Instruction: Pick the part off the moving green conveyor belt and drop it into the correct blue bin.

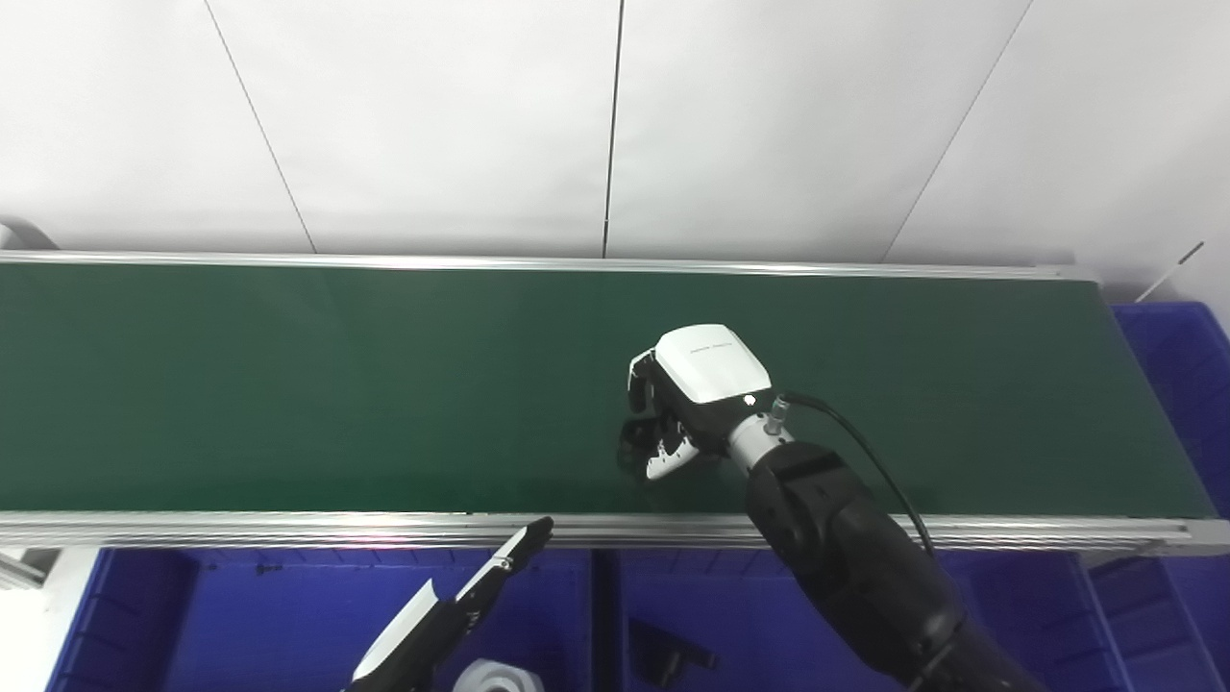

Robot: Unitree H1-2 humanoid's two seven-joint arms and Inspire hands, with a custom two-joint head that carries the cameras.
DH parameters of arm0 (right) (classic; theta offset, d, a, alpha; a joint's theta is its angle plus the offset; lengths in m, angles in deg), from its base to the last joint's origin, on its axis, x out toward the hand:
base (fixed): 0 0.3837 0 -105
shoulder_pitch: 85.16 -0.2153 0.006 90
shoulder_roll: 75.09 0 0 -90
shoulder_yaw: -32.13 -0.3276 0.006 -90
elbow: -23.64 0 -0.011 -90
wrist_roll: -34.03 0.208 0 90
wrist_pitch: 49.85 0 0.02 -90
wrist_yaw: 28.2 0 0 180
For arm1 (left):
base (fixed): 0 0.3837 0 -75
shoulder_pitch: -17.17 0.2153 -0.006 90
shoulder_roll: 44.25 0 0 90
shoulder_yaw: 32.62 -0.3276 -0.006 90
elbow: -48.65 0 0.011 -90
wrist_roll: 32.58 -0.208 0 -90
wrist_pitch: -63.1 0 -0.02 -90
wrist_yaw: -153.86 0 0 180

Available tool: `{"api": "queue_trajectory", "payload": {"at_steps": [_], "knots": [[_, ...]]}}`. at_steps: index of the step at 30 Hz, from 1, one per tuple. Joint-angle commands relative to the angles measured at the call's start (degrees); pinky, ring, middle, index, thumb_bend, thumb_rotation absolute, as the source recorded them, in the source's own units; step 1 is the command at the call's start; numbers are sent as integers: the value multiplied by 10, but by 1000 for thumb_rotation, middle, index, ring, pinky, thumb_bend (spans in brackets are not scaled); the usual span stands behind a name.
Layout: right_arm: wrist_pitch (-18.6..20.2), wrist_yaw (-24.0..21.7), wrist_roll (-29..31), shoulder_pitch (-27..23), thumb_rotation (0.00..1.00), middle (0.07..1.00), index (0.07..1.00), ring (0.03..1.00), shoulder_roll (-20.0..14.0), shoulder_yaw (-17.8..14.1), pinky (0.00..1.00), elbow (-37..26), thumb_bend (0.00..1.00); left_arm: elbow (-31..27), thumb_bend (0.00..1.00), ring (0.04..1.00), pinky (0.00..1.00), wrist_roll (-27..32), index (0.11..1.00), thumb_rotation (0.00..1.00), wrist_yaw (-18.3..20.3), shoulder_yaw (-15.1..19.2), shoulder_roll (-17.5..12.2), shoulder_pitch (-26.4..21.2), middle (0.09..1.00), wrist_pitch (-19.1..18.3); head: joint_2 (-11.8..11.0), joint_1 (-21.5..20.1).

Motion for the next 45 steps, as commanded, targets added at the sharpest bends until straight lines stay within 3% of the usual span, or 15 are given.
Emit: {"api": "queue_trajectory", "payload": {"at_steps": [1, 5, 11, 17, 23, 27, 28, 32, 36, 42, 43, 45], "knots": [[-28, 23, 12, 14, 0, 432, 479, 185, 11, -8, 130, -15, 526, -17, 964, 1000, 1000, 0, 1000, 431, -3, 2, -2, 2, 1000, 10, 1, 0], [-26, 33, 16, 31, 0, 412, 511, 270, 17, -27, 194, -64, 522, -16, 959, 1000, 1000, 5, 1000, 422, 1, 0, -1, 1, 1000, 10, 1, 1], [-17, 27, 1, 53, 0, 469, 479, 193, 20, -46, 140, -129, 528, -18, 956, 1000, 1000, -4, 1000, 426, -4, -2, 0, 0, 1000, 10, 4, 0], [29, -31, -3, 98, 0, 472, 483, 246, 44, -89, 154, -228, 527, -22, 959, 1000, 1000, -3, 1000, 434, -5, -1, 2, 4, 1000, 10, 14, -9], [33, -51, -29, 162, 0, 402, 509, 204, 66, -125, 143, -298, 517, -30, 953, 1000, 1000, -4, 1000, 426, -5, 3, 2, 4, 1000, 10, 30, -17], [37, -65, -22, 225, 0, 467, 482, 241, 82, -152, 283, -344, 526, -36, 954, 1000, 1000, -4, 1000, 431, -3, 8, 2, 3, 1000, 9, 41, -22], [33, -66, -23, 238, 0, 468, 481, 222, 83, -155, 230, -351, 526, -38, 954, 1000, 1000, -2, 1000, 431, -3, 10, 2, 3, 1000, 8, 47, -26], [16, -62, -19, 305, 0, 469, 481, 196, 80, -161, 179, -365, 526, -42, 968, 1000, 1000, -3, 1000, 463, -8, 19, 8, 2, 1000, 6, 58, -29], [7, -48, -12, 371, 0, 470, 481, 228, 70, -162, 170, -347, 525, -46, 955, 1000, 1000, 6, 1000, 454, -4, 28, 11, -5, 1000, -4, 74, -30], [24, -64, -7, 405, 0, 473, 482, 265, 60, -172, 163, -319, 524, -69, 950, 1000, 1000, 15, 1000, 442, 2, 39, 12, -10, 1000, -32, 95, -29], [28, -69, -7, 406, 0, 434, 492, 279, 58, -174, 174, -314, 520, -70, 952, 1000, 1000, 15, 1000, 447, 2, 40, 12, -11, 1000, -33, 99, -29], [34, -78, -10, 405, 0, 446, 525, 345, 57, -177, 210, -304, 509, -72, 954, 1000, 1000, 15, 1000, 453, 3, 42, 12, -13, 1000, -37, 104, -30]]}}
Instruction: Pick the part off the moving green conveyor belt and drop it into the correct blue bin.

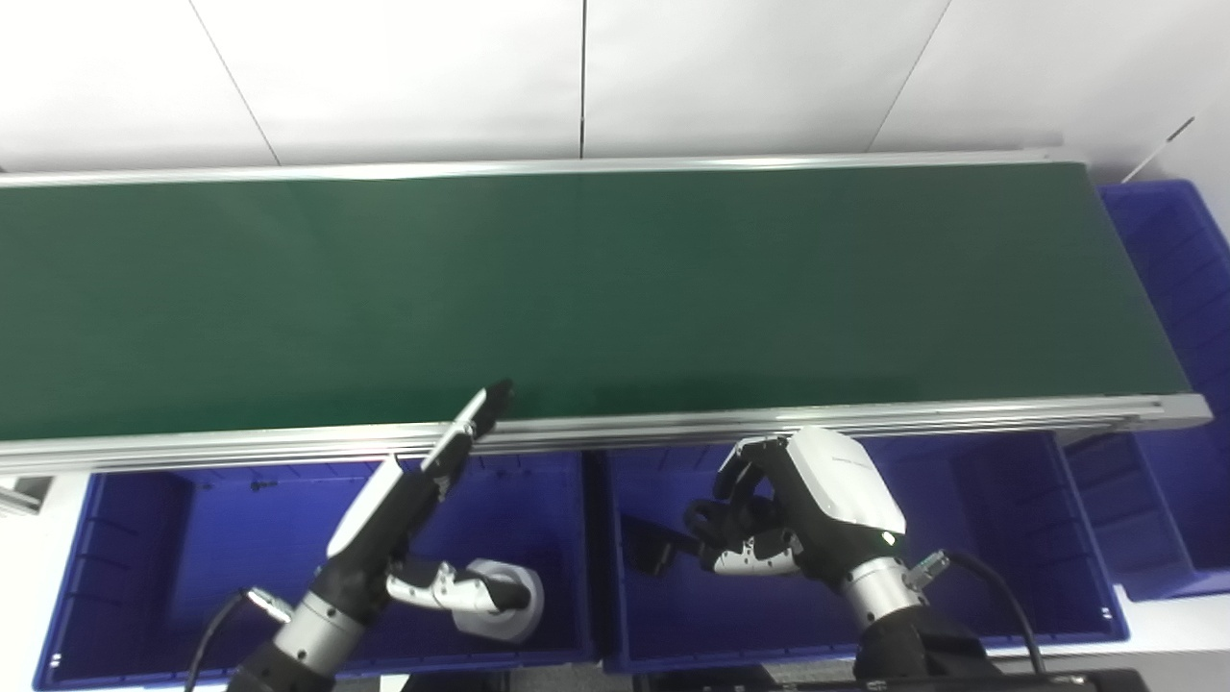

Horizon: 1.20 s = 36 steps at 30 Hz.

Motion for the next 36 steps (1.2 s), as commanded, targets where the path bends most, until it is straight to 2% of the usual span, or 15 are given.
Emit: {"api": "queue_trajectory", "payload": {"at_steps": [1, 6, 8, 11, 13, 14, 16, 18, 19, 21, 24, 28, 32, 34, 36], "knots": [[3, -5, -3, -4, 0, 446, 526, 348, -1, -6, 212, 3, 509, -16, 954, 1000, 1000, 5, 1000, 454, 3, 3, -2, -2, 1000, 2, 4, 0], [29, -65, -37, -23, 0, 445, 521, 355, -8, -8, 192, 29, 508, -18, 950, 1000, 1000, 13, 1000, 449, 7, 5, -2, -9, 1000, -2, 19, -4], [37, -88, -55, -30, 0, 491, 492, 389, -8, -6, 187, 33, 513, -19, 950, 1000, 1000, 16, 1000, 442, 9, 6, -2, -9, 1000, -5, 21, -5], [56, -182, -98, -53, 0, 500, 493, 398, -17, 4, 191, 38, 514, -20, 951, 1000, 1000, 12, 1000, 451, 9, 6, -1, -10, 1000, -4, 21, -6], [55, -238, -131, -66, 3, 480, 495, 303, -22, 13, 202, 40, 520, -20, 947, 1000, 1000, 11, 1000, 456, 9, 6, 0, -10, 1000, -5, 21, -3], [50, -267, -152, -73, 196, 575, 655, 461, -26, 20, 364, 40, 533, -21, 947, 1000, 1000, 11, 1000, 453, 9, 6, 0, -9, 1000, -6, 22, -1], [44, -312, -182, -81, 492, 858, 839, 846, -28, 26, 858, 35, 550, -23, 948, 1000, 1000, 13, 1000, 449, 9, 5, 0, -8, 1000, -9, 22, 3], [38, -337, -204, -81, 594, 929, 880, 945, -25, 26, 971, 24, 573, -27, 955, 1000, 1000, 11, 1000, 446, 9, 5, 0, -5, 1000, -13, 22, 7], [36, -339, -213, -78, 603, 942, 882, 967, -22, 25, 988, 17, 585, -30, 957, 1000, 1000, 8, 1000, 451, 8, 5, 0, -3, 1000, -17, 22, 7], [33, -333, -226, -68, 595, 948, 877, 981, -15, 21, 997, 6, 597, -36, 957, 1000, 1000, 7, 1000, 449, 8, 5, -1, 0, 1000, -22, 21, 9], [30, -288, -237, -41, 573, 934, 864, 983, 1, 12, 1000, -15, 621, -39, 955, 1000, 1000, 4, 1000, 453, 9, 5, -2, 3, 1000, -20, 20, 13], [21, -225, -222, -9, 472, 925, 850, 963, 24, -4, 1000, -37, 627, -43, 956, 1000, 1000, -1, 1000, 459, 8, 5, -4, 7, 1000, -23, 17, 17], [-1, -129, -103, 39, 393, 890, 847, 912, 54, -24, 940, -77, 633, -40, 956, 1000, 1000, 8, 1000, 451, 12, 4, -5, 12, 1000, -23, 7, 26], [-24, -88, 21, 67, 351, 880, 866, 894, 67, -35, 883, -89, 647, -38, 957, 1000, 1000, 15, 1000, 440, 15, 2, -5, 14, 1000, -23, -3, 36], [-41, -61, 106, 88, 344, 884, 881, 892, 73, -39, 842, -91, 660, -36, 958, 1000, 1000, 20, 1000, 429, 17, 1, -4, 16, 1000, -24, -7, 41]]}}
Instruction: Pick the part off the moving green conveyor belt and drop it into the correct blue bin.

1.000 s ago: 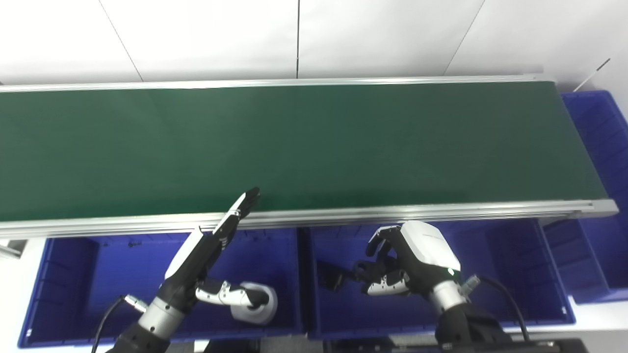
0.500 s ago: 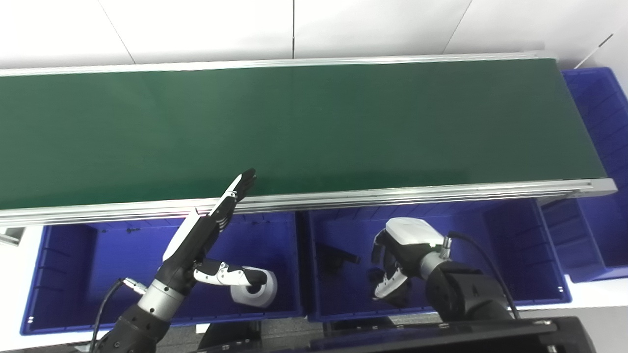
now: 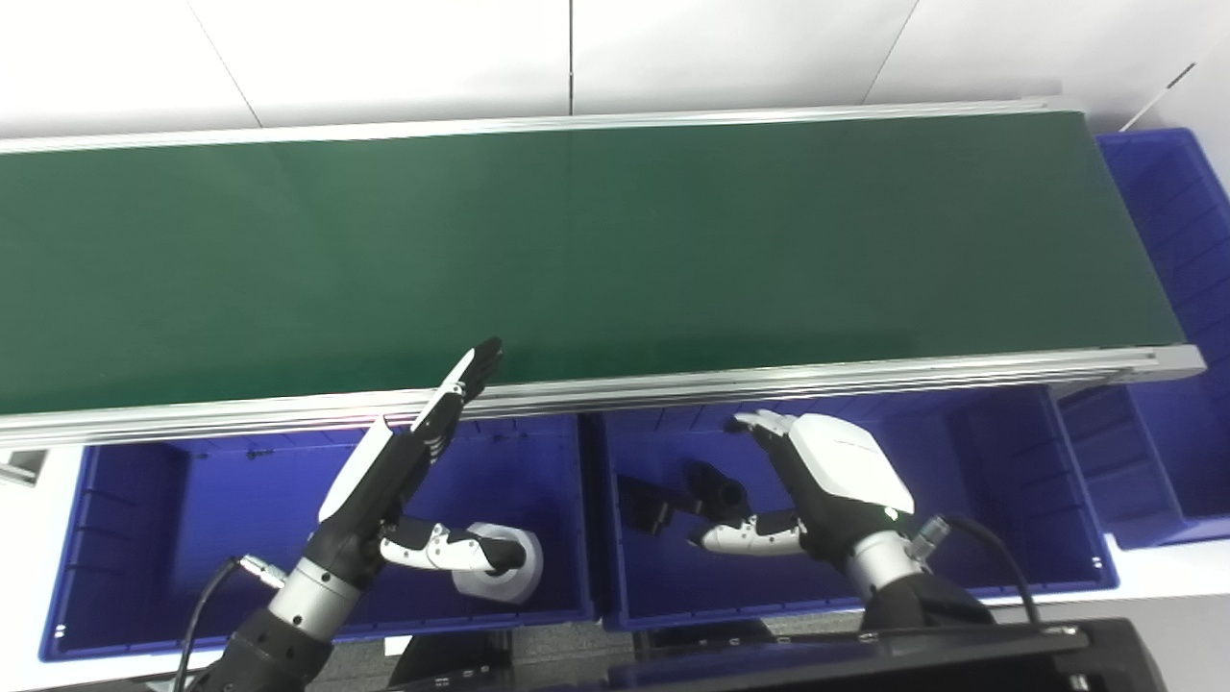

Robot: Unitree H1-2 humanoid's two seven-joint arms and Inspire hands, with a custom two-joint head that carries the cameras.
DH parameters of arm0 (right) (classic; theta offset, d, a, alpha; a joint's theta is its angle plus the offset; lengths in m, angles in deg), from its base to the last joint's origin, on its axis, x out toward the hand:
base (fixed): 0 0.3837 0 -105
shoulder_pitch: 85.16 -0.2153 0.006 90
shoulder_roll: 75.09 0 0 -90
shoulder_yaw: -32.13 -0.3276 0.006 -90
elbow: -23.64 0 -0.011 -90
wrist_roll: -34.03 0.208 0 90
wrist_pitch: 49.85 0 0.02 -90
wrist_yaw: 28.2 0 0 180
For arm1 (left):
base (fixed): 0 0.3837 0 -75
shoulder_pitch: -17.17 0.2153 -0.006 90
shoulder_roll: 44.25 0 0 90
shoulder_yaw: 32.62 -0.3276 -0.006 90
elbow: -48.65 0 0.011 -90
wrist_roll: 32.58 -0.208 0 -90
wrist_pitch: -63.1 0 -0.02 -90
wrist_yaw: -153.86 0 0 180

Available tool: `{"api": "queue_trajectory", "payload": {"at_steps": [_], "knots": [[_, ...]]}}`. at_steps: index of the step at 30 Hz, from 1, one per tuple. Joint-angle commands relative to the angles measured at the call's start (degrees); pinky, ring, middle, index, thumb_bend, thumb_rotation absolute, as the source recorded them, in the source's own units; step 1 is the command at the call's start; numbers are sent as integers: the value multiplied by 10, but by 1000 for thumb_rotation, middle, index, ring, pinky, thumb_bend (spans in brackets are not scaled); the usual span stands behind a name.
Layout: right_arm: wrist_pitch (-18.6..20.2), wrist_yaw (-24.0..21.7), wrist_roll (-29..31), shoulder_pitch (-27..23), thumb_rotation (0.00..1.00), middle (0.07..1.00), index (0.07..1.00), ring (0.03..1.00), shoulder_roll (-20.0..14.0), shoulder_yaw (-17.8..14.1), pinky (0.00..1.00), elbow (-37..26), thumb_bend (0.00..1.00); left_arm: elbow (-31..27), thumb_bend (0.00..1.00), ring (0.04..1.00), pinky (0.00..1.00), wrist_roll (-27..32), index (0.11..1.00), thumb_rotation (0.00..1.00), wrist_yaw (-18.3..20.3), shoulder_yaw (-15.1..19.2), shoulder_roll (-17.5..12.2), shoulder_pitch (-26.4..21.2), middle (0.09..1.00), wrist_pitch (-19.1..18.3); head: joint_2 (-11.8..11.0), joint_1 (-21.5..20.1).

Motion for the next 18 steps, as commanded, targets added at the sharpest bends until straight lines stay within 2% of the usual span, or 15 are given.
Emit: {"api": "queue_trajectory", "payload": {"at_steps": [1, 7, 9, 18], "knots": [[-56, 55, 126, 33, 390, 896, 900, 891, 11, -4, 806, -22, 680, -14, 960, 1000, 1000, 20, 1000, 421, 6, 0, -4, 4, 1000, 6, -2, 2], [-119, 112, 238, 49, 459, 916, 944, 865, -4, 11, 758, 20, 757, -12, 968, 1000, 1000, 3, 1000, 440, 2, -2, 0, 11, 1000, 5, -21, 21], [-140, 129, 266, 46, 490, 924, 970, 874, -14, 8, 781, 38, 814, -7, 967, 1000, 1000, 2, 1000, 439, 2, -3, 2, 12, 1000, 9, -26, 30], [-195, 180, 344, 40, 483, 951, 1000, 917, -43, 4, 874, 95, 854, 9, 986, 1000, 1000, -12, 1000, 452, -5, -4, 14, 21, 1000, 21, -54, 57]]}}
